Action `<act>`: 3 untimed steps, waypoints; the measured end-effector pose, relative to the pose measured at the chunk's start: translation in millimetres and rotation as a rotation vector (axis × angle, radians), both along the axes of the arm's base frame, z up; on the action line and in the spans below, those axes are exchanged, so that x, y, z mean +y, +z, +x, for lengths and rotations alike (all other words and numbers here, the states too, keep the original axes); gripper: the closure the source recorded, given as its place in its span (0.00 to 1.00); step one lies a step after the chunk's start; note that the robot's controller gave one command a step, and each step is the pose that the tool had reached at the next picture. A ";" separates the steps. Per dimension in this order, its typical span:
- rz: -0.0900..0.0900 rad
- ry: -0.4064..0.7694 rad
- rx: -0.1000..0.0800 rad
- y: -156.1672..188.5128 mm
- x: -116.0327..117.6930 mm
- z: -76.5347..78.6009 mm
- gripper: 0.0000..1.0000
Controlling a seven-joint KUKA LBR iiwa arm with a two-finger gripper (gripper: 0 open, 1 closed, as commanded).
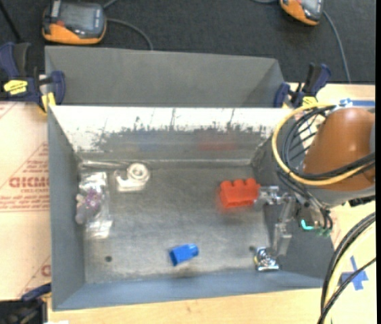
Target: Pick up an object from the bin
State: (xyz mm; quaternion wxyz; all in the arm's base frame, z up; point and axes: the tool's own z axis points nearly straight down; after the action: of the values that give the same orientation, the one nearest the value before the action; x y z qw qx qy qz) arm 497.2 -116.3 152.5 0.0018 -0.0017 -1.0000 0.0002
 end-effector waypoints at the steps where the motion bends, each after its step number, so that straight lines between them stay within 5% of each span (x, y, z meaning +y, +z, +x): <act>1: -0.001 0.343 -0.010 -63.3 13.5 84.2 0.00; 2: -0.004 0.416 -0.015 -79.4 27.6 129.1 0.00; 3: -0.004 0.415 -0.013 -76.2 26.6 129.0 1.00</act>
Offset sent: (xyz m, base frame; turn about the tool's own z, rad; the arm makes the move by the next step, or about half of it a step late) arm 0.0826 0.0146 -0.0636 -0.3447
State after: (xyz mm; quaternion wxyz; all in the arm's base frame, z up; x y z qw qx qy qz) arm 626.2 -89.7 76.3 -0.0047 0.2044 -0.9789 0.0025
